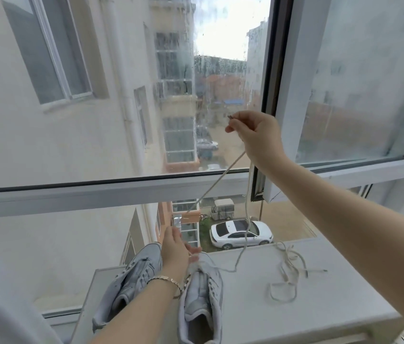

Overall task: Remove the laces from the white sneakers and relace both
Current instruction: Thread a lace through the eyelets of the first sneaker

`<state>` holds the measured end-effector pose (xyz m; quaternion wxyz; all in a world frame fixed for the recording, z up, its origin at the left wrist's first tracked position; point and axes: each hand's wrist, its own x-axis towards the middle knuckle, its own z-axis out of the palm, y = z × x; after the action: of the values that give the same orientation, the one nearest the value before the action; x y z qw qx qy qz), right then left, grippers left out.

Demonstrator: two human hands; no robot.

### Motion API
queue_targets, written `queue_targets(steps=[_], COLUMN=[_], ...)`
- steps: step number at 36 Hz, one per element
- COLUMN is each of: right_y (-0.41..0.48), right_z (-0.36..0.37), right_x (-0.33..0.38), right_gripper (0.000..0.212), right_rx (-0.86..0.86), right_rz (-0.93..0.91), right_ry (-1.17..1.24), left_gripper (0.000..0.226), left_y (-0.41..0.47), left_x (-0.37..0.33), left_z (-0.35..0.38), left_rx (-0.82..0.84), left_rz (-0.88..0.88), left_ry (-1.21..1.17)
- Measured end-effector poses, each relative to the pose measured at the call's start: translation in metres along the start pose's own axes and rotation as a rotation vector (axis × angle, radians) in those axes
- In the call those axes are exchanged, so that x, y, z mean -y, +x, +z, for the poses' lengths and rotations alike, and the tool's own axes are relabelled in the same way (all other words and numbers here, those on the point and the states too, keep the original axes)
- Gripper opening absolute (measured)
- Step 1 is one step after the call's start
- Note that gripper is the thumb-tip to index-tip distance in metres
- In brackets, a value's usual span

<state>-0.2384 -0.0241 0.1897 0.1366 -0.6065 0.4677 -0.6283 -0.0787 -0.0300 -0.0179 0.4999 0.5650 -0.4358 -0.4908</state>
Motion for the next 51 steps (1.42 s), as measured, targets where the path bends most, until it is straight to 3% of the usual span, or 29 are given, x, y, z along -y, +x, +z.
queue_targets(steps=[4,7,9,12,15,18,20,24,27,29,38,42,45,48,51], right_y=[-0.002,0.0,0.002,0.004,0.002,0.0,-0.001,0.0,0.002,0.002,-0.001,0.0,0.005,0.011,0.017], right_z=[-0.004,-0.006,-0.006,-0.004,0.0,0.003,0.003,-0.001,-0.004,-0.005,-0.008,-0.013,-0.017,-0.019,-0.018], right_x=[-0.002,0.002,0.006,0.011,0.014,0.013,0.011,0.009,0.009,0.009,0.006,0.007,0.009,0.015,0.023], right_gripper=[0.017,0.012,0.01,0.01,0.012,0.014,0.012,0.012,0.013,0.013,0.013,0.013,0.014,0.015,0.015], right_rx=[-0.003,-0.026,-0.036,-0.029,-0.012,-0.016,-0.016,-0.04,-0.067,-0.073,-0.123,-0.185,-0.224,-0.262,-0.268], right_rz=[-0.027,-0.045,-0.059,-0.081,-0.113,-0.115,-0.113,-0.1,-0.103,-0.115,-0.136,-0.164,-0.18,-0.189,-0.213], right_ry=[-0.059,-0.076,-0.059,-0.035,-0.047,-0.059,-0.07,-0.089,-0.104,-0.109,-0.161,-0.168,-0.182,-0.183,-0.186], left_gripper=[0.029,0.021,0.012,0.018,0.032,0.018,0.024,0.038,0.03,0.041,0.019,0.031,0.018,0.029,0.026], left_y=[0.006,0.006,0.005,0.004,0.005,0.007,0.007,-0.002,-0.002,0.001,-0.004,-0.002,0.001,0.004,0.007], left_x=[-0.003,0.007,0.018,0.03,0.035,0.032,0.034,0.036,0.037,0.041,0.035,0.031,0.025,0.023,0.025], left_z=[-0.001,-0.011,-0.018,-0.026,-0.026,-0.028,-0.032,-0.035,-0.035,-0.036,-0.033,-0.036,-0.033,-0.032,-0.037], left_rx=[-0.086,0.029,0.159,0.217,0.182,0.051,-0.035,-0.159,-0.131,-0.126,-0.279,-0.293,-0.249,-0.164,0.035], left_rz=[0.233,0.312,0.224,0.079,0.083,-0.008,-0.031,-0.002,-0.02,0.0,0.191,0.246,0.28,0.345,0.302], left_ry=[0.089,0.141,0.272,0.551,0.687,0.724,0.763,0.613,0.75,0.797,0.743,0.657,0.437,0.264,0.336])
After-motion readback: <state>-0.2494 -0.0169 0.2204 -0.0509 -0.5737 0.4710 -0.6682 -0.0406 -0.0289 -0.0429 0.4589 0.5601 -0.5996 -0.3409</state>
